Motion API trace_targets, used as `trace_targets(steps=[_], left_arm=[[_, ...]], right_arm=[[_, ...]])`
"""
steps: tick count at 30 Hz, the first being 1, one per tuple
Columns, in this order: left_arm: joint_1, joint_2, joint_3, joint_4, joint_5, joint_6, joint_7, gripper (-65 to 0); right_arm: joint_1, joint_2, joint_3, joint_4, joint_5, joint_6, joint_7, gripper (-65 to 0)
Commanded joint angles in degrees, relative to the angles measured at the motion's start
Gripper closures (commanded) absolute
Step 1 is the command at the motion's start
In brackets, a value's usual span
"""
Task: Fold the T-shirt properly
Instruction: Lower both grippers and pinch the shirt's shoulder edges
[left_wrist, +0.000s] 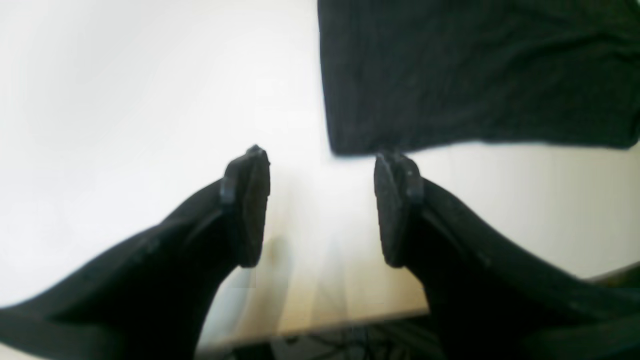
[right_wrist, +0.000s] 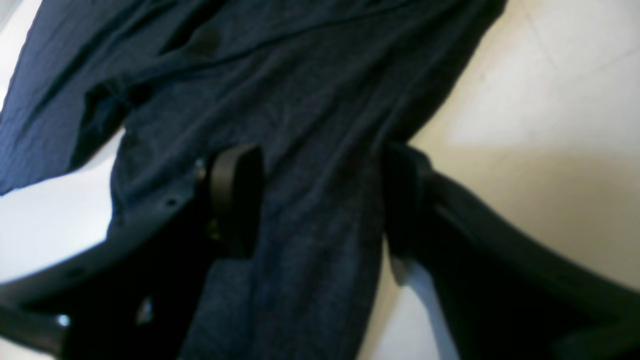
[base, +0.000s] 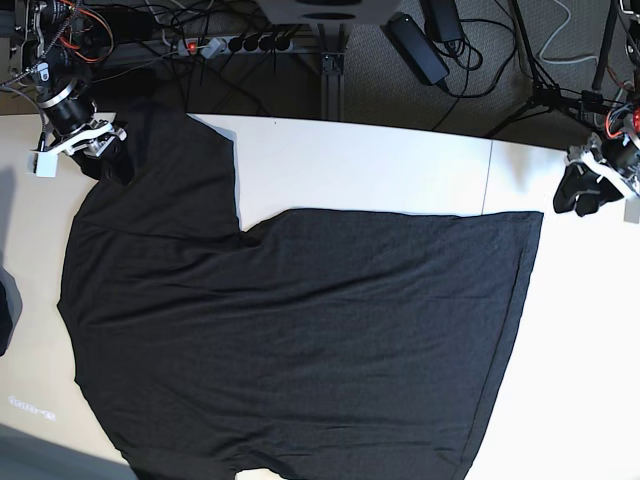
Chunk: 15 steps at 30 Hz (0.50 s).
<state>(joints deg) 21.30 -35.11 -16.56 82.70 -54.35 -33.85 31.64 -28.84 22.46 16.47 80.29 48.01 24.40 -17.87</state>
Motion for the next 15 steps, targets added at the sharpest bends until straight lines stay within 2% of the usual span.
trace_targets(steps=[1,10,15], left_arm=[[-1.0,-1.2,-0.6,-0.3,-1.1,0.2,-0.9,-36.1],[-8.3,-1.1,1.5,-13.1,-3.7,0.2,0.5,-36.2],[-10.4,-0.9,4.1,-15.7,-6.4,-0.1,2.3,-36.2]], right_arm=[[-1.2,-1.0,-1.4,-0.4,-3.0,1.8,-8.7,-37.9],[-1.2,-1.9,-3.7,0.7,-3.0,1.7,-8.9,-37.9],[-1.2,-2.2,-3.7,0.7,-3.1,1.8,-8.9,-37.9]])
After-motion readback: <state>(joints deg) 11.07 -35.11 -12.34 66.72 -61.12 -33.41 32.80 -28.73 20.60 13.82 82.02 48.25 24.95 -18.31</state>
